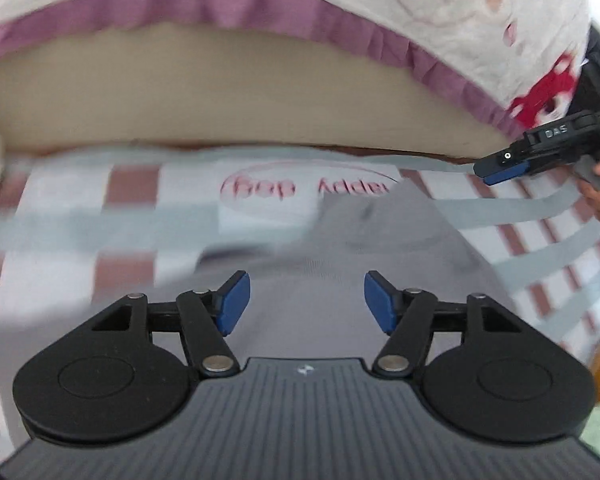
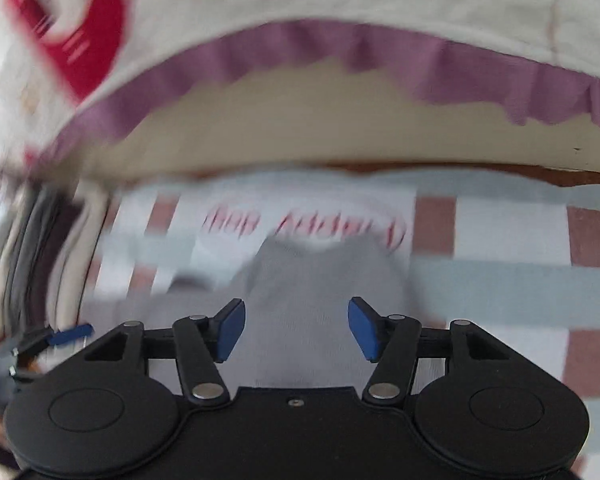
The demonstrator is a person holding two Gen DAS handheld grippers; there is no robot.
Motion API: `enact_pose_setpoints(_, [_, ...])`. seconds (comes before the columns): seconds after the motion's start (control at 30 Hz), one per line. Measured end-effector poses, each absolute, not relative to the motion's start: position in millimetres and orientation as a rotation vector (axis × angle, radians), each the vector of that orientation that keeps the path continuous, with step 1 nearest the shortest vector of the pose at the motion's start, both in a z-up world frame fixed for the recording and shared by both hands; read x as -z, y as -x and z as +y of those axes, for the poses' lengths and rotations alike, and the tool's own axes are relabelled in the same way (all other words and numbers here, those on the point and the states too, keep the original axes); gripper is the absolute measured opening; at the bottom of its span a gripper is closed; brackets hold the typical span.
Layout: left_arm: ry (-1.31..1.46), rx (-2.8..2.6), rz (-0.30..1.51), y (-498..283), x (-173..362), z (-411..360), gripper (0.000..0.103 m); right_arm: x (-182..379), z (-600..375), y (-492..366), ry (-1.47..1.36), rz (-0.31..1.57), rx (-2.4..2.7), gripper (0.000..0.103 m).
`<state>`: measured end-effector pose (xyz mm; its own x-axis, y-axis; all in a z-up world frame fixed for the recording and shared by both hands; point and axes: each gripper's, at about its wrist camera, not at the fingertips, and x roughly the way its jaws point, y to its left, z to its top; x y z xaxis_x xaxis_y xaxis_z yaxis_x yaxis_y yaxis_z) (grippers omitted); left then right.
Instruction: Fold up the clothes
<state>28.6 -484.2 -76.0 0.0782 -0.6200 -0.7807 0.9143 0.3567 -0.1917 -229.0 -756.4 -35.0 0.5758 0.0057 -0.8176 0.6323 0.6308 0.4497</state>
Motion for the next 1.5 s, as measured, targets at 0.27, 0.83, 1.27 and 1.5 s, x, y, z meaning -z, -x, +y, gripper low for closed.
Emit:
enact_pose_setpoints(0.27, [-0.546, 1.111, 0.914, -25, 134, -569, 0.065, 121, -811, 252, -1.159, 0.706, 0.442, 0.064])
enact_pose_setpoints(0.83, [-0.279, 1.283, 1.154, -26, 180, -614, 0.008, 124, -724, 231, -0.893, 0.761, 0.151, 0.006])
enact_pose_setpoints(1.27, [-0.610, 1.379, 0.920, 86, 165, -517, 0.029, 146, -614, 300, -0.648, 0.830, 0.165, 0.010])
enact_pose_setpoints(1.5, [-0.471, 1.314, 0.971, 53, 156, -568, 0.077, 150, -615, 300, -0.550, 0.836, 0.182, 0.013])
